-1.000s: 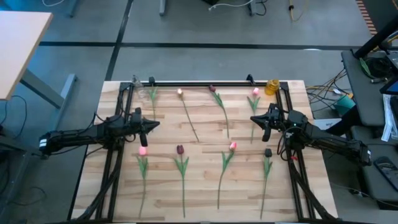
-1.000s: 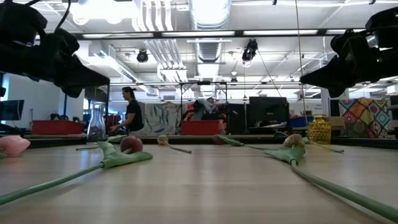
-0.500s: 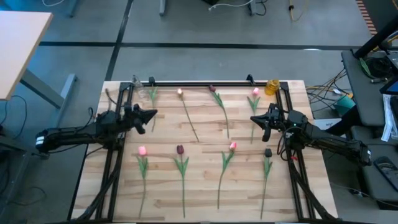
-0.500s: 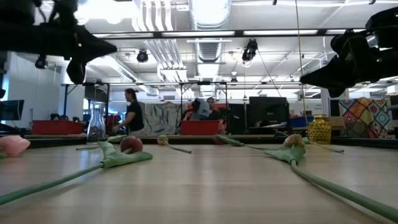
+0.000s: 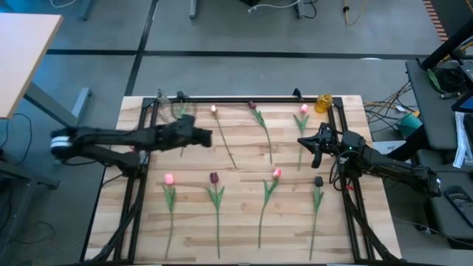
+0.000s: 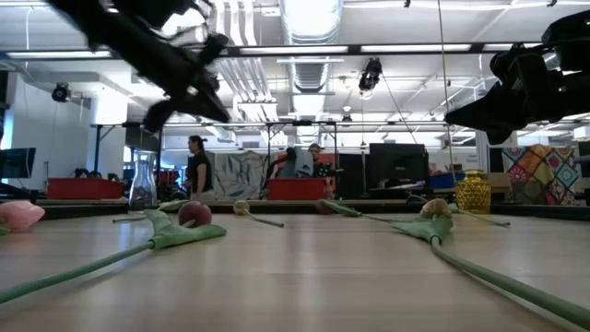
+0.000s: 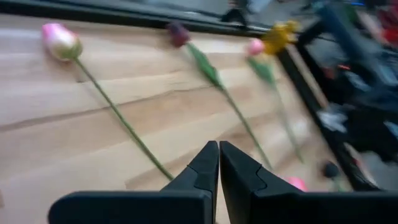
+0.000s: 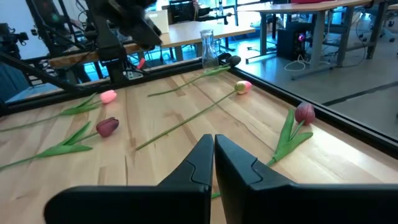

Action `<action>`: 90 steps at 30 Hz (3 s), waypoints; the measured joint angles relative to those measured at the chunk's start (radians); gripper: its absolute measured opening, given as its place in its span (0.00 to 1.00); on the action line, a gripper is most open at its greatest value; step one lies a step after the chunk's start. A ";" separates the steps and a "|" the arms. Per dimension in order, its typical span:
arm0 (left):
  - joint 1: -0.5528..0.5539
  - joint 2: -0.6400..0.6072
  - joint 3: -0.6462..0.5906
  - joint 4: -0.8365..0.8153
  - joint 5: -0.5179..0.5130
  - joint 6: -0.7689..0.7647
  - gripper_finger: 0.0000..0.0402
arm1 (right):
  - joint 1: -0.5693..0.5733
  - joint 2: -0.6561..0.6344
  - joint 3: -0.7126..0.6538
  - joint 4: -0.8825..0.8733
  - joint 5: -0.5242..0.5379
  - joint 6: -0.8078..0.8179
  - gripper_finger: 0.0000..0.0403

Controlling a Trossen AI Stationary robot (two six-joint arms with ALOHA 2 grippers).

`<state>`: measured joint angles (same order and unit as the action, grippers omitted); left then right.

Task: Sort flowers into vase by color
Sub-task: Put the top left pink flower into the transparent vase

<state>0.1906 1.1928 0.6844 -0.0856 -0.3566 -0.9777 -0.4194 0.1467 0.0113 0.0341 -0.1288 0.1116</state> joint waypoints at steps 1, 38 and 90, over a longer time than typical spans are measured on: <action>0.016 0.060 0.035 -0.018 -0.003 -0.025 0.00 | 0.000 0.000 0.000 0.000 0.000 0.000 0.02; 0.442 0.853 0.770 -0.570 0.207 -0.150 0.36 | 0.000 0.000 0.000 0.000 0.000 0.000 0.02; 0.460 0.816 0.779 -0.501 0.156 0.075 0.01 | 0.000 0.000 0.000 0.000 0.000 0.000 0.02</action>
<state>0.6505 2.0084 1.4630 -0.5870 -0.2010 -0.9026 -0.4194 0.1467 0.0114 0.0341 -0.1289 0.1118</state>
